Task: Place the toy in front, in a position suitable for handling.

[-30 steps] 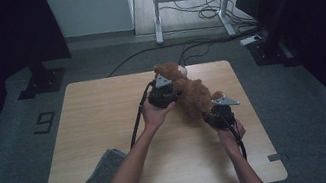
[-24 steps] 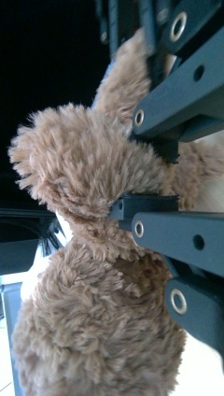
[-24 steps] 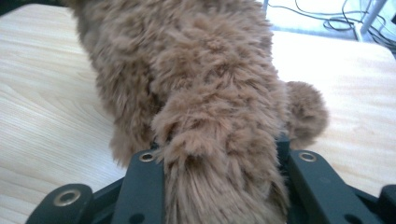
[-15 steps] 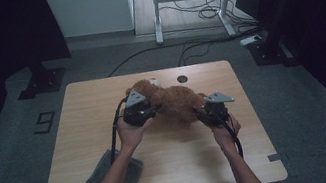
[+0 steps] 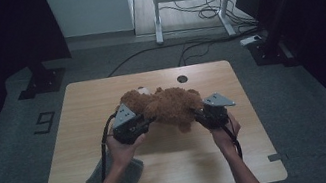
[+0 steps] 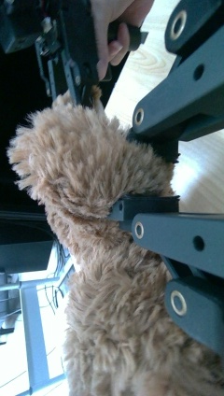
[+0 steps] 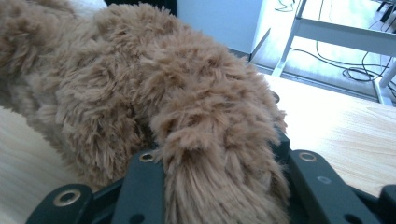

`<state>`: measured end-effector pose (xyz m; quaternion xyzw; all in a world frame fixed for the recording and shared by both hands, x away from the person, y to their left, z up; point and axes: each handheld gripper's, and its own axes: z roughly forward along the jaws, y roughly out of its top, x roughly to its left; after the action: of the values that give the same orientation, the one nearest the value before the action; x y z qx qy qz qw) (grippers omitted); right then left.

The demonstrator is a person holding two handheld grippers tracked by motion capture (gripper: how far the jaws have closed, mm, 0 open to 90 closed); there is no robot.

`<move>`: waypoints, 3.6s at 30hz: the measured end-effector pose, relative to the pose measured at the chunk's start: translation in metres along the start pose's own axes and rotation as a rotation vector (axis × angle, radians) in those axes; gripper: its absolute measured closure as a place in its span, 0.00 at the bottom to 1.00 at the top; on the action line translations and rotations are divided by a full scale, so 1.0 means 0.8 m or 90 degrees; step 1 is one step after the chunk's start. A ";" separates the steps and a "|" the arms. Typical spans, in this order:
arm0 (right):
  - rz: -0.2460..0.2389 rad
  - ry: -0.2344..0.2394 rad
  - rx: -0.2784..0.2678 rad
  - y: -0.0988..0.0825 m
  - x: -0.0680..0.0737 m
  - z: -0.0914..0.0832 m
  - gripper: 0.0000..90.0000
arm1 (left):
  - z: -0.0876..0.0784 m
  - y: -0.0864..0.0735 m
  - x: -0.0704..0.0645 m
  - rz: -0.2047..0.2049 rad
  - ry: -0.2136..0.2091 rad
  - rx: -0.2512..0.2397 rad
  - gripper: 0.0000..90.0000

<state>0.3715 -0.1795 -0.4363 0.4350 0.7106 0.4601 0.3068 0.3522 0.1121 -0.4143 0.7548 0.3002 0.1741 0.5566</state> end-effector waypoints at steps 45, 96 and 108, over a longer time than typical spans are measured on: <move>0.090 0.108 0.024 -0.097 -0.007 0.018 0.54 | -0.133 -0.151 0.017 -0.091 0.147 0.119 0.26; 0.102 0.119 0.030 -0.106 -0.012 0.017 0.51 | -0.080 -0.194 0.002 -0.060 0.122 0.231 0.86; 0.101 0.119 0.030 -0.105 -0.012 0.017 0.51 | -0.142 -0.148 0.011 -0.090 0.124 0.079 0.87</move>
<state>0.3588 -0.2000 -0.5185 0.4522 0.7103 0.5043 0.1917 0.2602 0.2248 -0.4902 0.7442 0.4154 0.1879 0.4882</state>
